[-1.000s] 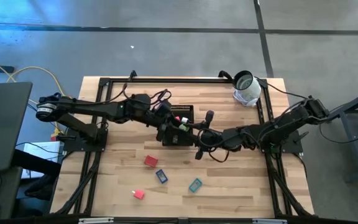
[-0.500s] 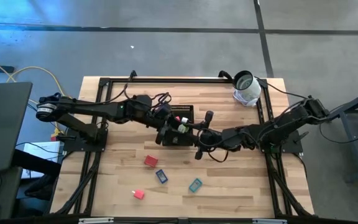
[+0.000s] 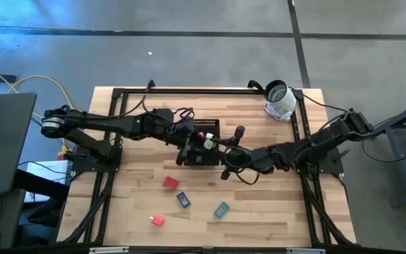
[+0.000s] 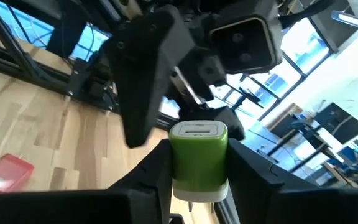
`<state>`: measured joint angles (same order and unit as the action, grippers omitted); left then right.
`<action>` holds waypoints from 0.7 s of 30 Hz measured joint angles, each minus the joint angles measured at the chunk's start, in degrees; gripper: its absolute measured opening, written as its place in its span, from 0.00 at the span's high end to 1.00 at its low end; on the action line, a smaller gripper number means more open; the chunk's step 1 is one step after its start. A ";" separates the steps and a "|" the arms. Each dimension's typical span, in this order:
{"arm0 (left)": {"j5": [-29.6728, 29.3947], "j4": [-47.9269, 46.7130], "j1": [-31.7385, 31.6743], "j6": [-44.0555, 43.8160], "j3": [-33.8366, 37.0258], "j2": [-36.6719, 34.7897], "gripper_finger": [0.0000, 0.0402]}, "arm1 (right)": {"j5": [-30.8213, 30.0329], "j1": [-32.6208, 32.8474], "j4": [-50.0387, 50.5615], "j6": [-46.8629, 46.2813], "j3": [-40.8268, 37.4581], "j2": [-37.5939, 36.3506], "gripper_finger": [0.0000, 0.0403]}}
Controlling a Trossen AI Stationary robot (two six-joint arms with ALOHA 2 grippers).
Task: Pick & Place Office items
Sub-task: Put the green charger adapter into the top black bin
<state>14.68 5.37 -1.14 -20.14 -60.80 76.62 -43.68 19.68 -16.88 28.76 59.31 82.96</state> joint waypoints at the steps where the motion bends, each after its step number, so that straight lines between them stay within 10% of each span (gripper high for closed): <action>1: 0.08 -0.43 -0.17 0.16 0.00 0.00 0.44 | -1.16 0.27 0.12 0.46 0.00 0.00 0.73; 13: 0.08 -14.13 -0.10 6.83 0.00 0.00 0.44 | -8.80 2.07 6.22 1.40 0.00 -0.48 0.73; 21: -0.65 -20.59 5.45 13.70 0.00 0.00 0.44 | -2.45 -2.94 13.41 -6.22 0.00 -0.79 0.73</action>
<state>14.03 -15.22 4.32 -6.44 -60.80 76.62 -46.13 16.73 -3.47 22.54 59.31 82.17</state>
